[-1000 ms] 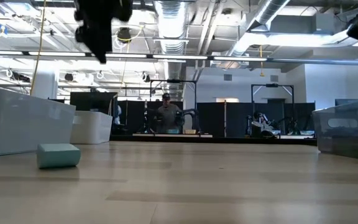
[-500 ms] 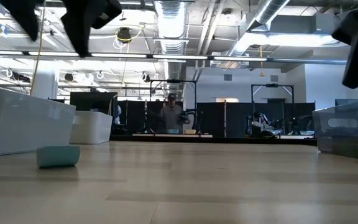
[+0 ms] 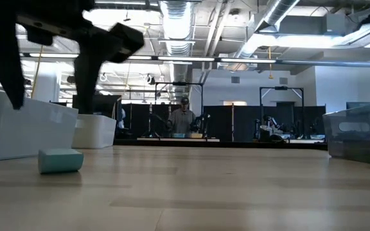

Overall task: Sort blocks by size
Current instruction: Put the light blue semicircular block into the white bin

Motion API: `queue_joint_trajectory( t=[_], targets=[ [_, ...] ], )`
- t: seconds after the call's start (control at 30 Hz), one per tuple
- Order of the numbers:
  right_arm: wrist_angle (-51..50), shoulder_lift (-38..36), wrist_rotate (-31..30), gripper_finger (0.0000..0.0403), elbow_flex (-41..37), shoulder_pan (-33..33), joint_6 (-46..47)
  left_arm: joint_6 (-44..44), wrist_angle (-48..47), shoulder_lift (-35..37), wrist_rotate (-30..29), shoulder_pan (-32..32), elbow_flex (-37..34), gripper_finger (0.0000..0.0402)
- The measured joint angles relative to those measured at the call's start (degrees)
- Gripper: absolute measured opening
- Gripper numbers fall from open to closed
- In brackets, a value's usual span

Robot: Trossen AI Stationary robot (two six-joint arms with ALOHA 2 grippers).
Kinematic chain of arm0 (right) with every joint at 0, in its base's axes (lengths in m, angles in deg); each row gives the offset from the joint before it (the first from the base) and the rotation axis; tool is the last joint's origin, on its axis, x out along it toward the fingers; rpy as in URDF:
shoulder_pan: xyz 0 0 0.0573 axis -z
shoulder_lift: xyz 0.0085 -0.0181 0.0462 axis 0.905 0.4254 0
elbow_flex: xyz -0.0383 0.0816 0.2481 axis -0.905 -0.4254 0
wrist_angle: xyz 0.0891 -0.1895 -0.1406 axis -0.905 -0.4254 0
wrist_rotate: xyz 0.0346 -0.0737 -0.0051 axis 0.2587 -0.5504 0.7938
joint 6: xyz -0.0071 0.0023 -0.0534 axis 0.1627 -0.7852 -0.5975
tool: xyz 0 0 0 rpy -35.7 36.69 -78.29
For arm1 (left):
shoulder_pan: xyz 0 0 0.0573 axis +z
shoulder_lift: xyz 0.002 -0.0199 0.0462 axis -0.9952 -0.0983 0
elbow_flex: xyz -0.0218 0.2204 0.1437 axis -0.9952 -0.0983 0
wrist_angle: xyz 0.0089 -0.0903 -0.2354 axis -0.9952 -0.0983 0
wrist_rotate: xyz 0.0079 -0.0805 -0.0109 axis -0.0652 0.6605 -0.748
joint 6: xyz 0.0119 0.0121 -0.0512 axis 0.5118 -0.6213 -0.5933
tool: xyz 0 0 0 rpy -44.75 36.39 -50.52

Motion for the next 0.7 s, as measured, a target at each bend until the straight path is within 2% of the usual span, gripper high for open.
queue_joint_trajectory(
  t=[0.33,0.57,0.7],
  targets=[
    [-0.02,0.0,-0.08,0.0212,0.0,-0.24,1.06,3.74,2.08,-4.59,4.19,2.34,0.0,0.0224],
    [-0.04,0.0,-0.2,0.0212,0.0,-0.24,1.19,6.06,2.1,-4.75,4.95,3.01,-0.02,0.0223],
    [-0.03,0.0,-0.27,0.0212,0.0,-0.2,0.79,6.27,2.49,-4.71,4.78,4.32,-1.38,0.0205]
  ],
)
